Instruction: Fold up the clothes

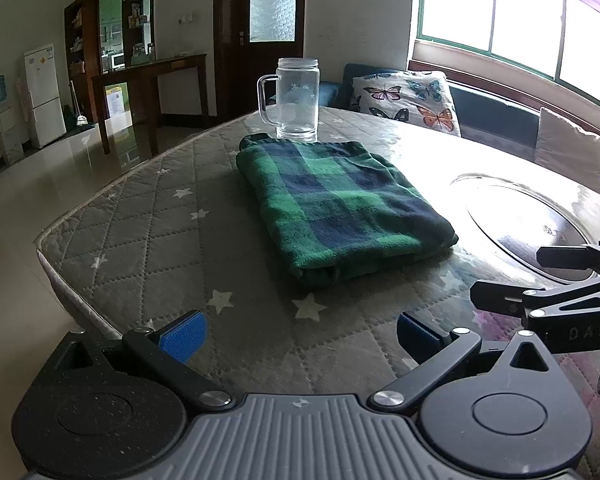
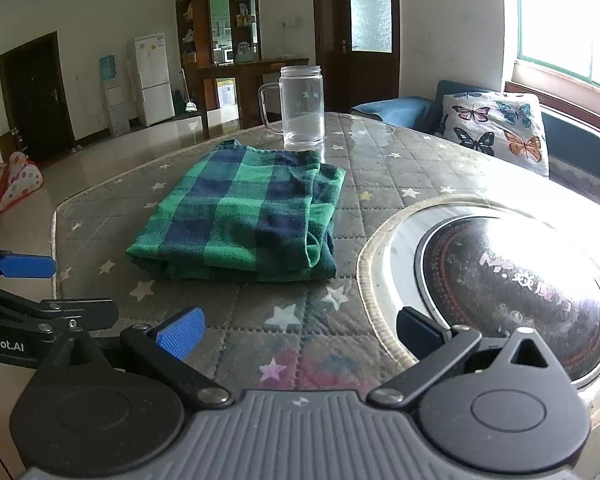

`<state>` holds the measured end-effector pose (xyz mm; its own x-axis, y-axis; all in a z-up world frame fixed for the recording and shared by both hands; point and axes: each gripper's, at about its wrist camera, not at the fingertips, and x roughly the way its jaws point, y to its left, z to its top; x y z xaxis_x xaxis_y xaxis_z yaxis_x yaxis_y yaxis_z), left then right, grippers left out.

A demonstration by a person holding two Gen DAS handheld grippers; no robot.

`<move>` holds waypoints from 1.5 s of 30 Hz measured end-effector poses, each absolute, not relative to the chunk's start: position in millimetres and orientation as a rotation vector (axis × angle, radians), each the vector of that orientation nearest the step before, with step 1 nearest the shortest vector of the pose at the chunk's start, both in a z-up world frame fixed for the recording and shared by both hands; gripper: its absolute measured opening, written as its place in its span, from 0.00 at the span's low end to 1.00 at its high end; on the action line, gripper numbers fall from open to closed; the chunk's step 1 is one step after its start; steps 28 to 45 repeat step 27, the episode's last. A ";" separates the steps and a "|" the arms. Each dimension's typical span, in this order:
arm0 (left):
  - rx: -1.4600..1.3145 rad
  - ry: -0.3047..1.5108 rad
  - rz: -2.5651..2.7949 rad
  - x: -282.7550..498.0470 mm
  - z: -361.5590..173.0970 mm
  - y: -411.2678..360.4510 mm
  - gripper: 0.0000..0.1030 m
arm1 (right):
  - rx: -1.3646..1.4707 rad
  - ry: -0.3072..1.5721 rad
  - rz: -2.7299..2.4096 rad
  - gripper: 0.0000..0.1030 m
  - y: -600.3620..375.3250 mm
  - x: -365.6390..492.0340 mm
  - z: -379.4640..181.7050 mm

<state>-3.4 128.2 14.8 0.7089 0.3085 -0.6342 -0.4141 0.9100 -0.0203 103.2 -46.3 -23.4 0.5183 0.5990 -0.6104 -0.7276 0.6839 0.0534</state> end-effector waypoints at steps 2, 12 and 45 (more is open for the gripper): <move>-0.165 0.673 0.402 -4.0 14.2 126.6 1.00 | -0.220 0.644 0.803 1.00 -47.1 101.4 -24.9; -0.156 0.670 0.394 -6.0 12.7 120.4 1.00 | -0.220 0.652 0.800 1.00 -49.8 95.6 -27.7; -0.147 0.665 0.388 -8.6 13.4 113.0 1.00 | -0.218 0.645 0.790 1.00 -55.0 89.2 -25.8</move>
